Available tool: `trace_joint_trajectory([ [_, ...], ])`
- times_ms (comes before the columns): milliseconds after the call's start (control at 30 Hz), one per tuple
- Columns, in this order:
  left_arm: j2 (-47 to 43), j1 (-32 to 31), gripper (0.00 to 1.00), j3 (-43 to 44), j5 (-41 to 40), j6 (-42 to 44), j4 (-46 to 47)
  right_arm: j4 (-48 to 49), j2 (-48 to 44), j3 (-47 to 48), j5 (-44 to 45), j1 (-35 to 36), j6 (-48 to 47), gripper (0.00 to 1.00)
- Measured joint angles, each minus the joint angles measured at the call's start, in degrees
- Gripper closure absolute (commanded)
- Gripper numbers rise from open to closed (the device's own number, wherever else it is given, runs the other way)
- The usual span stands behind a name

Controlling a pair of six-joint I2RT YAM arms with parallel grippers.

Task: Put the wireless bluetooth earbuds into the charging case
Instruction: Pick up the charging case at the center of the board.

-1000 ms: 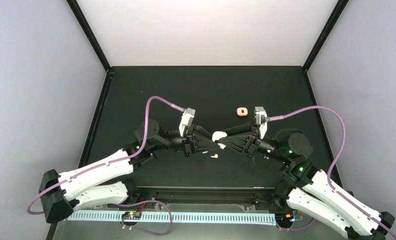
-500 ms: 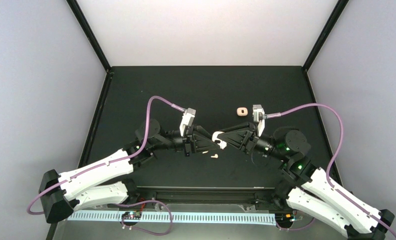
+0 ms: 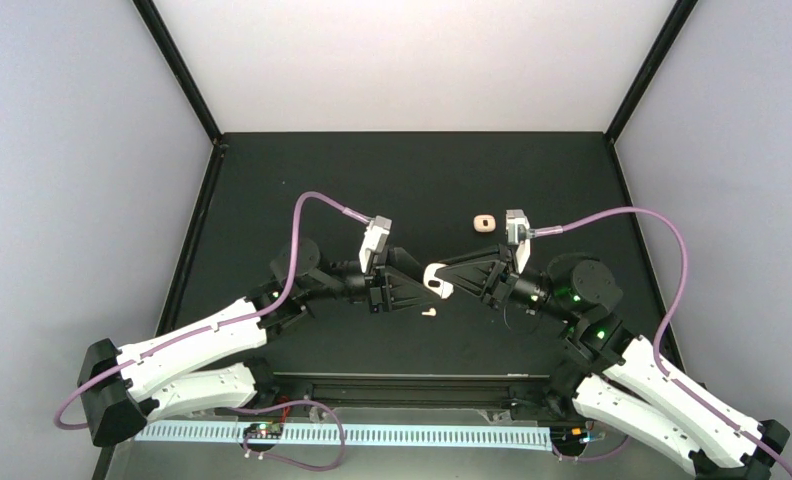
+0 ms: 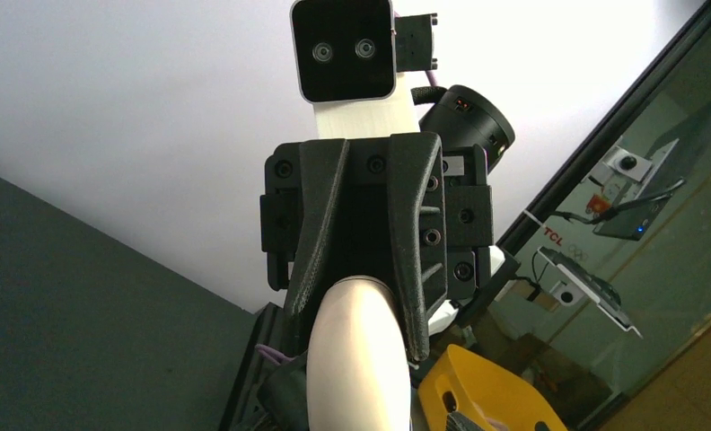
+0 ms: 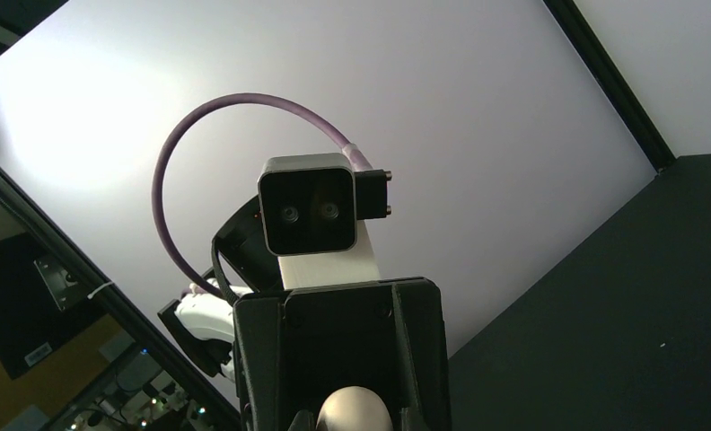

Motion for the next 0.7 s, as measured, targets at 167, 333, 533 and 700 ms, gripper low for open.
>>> trace_joint_trajectory([
  [167, 0.22, 0.0, 0.54, 0.0, -0.04, -0.46, 1.6, 0.09, -0.07, -0.02, -0.02, 0.0, 0.26, 0.99],
  [333, 0.37, 0.0, 0.62, -0.02, -0.46, -1.62, 4.39, 0.52, -0.24, -0.13, -0.09, 0.0, 0.66, 0.99],
  [533, 0.37, 0.07, 0.65, -0.04, -0.7, -2.25, 5.53, 1.14, -0.31, -0.24, -0.35, 0.0, 1.07, 0.99],
  [700, 0.37, 0.07, 0.7, -0.04, -0.7, -2.51, 5.81, 1.6, -0.11, -0.24, -0.72, 0.0, 1.27, 0.99],
])
